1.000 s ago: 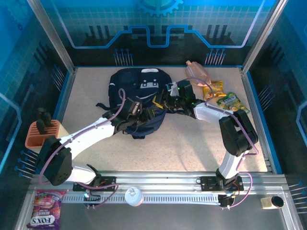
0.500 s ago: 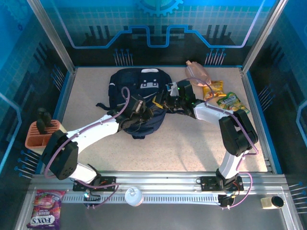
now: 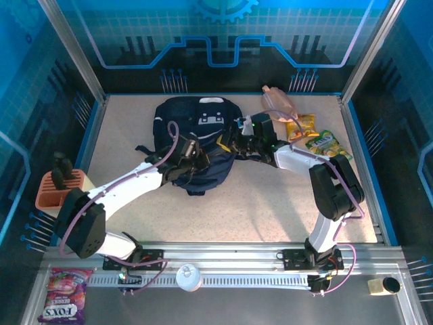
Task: Pack the student bag
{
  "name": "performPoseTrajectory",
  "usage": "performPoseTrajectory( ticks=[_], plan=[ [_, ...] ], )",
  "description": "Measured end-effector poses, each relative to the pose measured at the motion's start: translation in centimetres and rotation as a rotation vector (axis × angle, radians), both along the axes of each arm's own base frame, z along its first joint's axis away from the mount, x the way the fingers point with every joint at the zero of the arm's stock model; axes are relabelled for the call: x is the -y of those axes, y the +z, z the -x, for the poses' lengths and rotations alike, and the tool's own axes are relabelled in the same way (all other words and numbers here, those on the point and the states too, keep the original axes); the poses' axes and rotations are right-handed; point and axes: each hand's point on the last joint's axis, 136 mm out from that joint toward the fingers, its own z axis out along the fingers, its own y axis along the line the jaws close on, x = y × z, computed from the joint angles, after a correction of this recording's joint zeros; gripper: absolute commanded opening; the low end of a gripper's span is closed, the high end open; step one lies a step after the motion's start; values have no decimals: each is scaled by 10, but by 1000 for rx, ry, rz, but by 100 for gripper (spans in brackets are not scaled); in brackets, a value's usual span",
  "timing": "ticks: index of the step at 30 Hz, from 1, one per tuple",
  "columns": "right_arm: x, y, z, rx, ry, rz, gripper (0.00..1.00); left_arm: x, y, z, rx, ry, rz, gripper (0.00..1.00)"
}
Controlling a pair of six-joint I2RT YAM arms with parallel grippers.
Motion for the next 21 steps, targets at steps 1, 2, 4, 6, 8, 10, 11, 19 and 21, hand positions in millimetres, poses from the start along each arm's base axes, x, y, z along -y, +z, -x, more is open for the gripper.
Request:
performPoseTrajectory(
  ticks=[1,2,4,6,8,10,11,19,21],
  plan=[
    [2,-2,-1,-1,-6,1,12,-7,-1,3,-2,-10,-14,0],
    [4,-4,-1,-4,-11,2,12,-12,-3,5,-5,-22,-27,0],
    [9,-8,-1,-13,-23,9,12,-22,-7,10,-13,-49,-60,0],
    [14,-10,-2,-15,-38,14,13,-32,-12,14,-22,-73,-92,0],
    [19,-10,-3,-11,-58,24,17,-42,-17,15,-34,-87,-118,0],
    [26,-11,-5,-3,-88,37,21,-48,-21,17,-46,-113,-126,0],
    [29,-12,-5,-2,-104,45,24,-48,-22,17,-48,-129,-121,0],
    [30,-16,-4,-25,-221,77,51,-18,-22,24,-38,-283,-91,0],
    [23,-17,2,-39,-240,78,52,-8,-20,24,-30,-317,-93,0]
  ],
)
